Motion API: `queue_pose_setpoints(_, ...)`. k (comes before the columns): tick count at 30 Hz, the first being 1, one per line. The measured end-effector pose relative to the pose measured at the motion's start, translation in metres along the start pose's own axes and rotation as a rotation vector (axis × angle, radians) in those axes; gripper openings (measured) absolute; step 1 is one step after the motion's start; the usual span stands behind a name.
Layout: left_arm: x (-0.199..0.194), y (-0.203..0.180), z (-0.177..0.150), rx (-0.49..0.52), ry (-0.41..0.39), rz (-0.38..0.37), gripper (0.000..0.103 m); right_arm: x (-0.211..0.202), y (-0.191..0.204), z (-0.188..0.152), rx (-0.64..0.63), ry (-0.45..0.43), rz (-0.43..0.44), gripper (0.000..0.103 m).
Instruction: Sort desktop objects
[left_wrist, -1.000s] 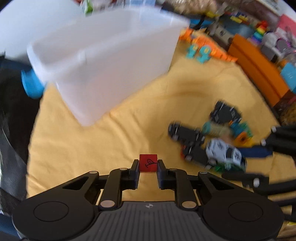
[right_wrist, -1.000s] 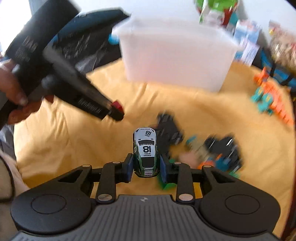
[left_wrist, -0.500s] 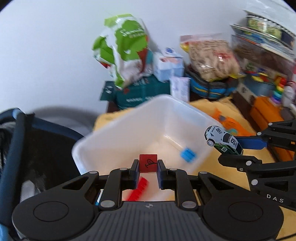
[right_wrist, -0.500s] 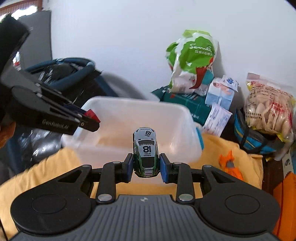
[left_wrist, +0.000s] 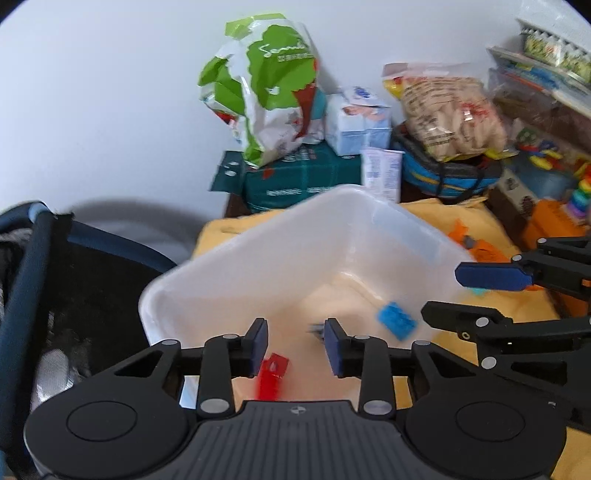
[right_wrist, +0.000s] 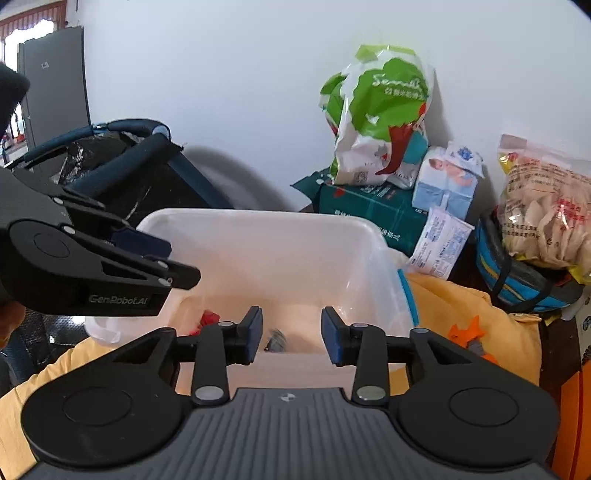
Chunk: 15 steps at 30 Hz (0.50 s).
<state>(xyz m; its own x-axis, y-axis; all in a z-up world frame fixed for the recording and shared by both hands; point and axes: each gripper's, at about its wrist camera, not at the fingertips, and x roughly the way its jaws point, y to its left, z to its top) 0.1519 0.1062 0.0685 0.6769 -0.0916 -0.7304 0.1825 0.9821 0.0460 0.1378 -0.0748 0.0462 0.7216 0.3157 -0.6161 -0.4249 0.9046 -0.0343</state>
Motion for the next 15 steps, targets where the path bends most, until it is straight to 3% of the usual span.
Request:
queue_pose_setpoints(1,-0.004,-0.003,-0.005,0.004,0.003,-0.016,0.041,-0.006,-0.001,-0.003,0.006,-0.006,0.004,0.051)
queue_pose_setpoints(6,-0.014,-0.032,-0.042,0.073,0.054,-0.094,0.044,-0.045,-0.008,-0.04,0.009,0.019,0.02,0.051)
queue_pose_setpoints(11,0.001,-0.067,-0.089,0.166,0.163,-0.161,0.045,-0.07,-0.007,-0.098,0.002,0.126,0.004,0.051)
queue_pose_setpoints(15,0.015,-0.077,-0.118,0.169,0.242,-0.171,0.044,-0.077,0.008,-0.139,0.0,0.201,0.076,0.049)
